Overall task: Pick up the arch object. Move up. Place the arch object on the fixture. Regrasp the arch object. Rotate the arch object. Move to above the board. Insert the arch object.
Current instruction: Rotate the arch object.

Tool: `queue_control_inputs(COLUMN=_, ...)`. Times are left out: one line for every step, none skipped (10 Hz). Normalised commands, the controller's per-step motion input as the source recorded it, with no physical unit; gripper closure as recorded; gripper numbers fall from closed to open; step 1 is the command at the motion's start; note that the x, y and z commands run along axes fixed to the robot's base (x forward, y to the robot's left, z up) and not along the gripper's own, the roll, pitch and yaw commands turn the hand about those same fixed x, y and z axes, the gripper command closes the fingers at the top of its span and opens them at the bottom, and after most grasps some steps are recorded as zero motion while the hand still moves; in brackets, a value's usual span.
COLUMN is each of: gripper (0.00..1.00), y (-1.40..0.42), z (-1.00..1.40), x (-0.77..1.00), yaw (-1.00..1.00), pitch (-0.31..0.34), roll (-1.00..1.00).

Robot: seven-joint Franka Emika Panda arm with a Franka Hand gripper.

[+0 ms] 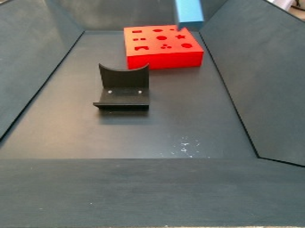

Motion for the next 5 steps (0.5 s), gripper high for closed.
queue_control_inputs(gripper=1.0, y=0.03, z=0.05, x=-0.52, yaw=-0.07, pitch=-0.032, roll=-0.14)
queue_control_inputs(gripper=1.0, y=0.03, z=0.05, x=-0.32, yaw=-0.06, pitch=-0.034, roll=-0.15)
queue_control_inputs(gripper=1.0, y=0.03, z=0.05, x=-0.25, yaw=-0.06, pitch=-0.037, roll=-0.16)
queue_control_inputs(gripper=1.0, y=0.0, z=0.0, x=0.0, yaw=-1.0, pitch=-0.127, roll=-0.97)
queue_control_inputs(gripper=1.0, y=0.02, z=0.0, x=0.06, yaw=-1.0, pitch=-0.116, roll=-0.97)
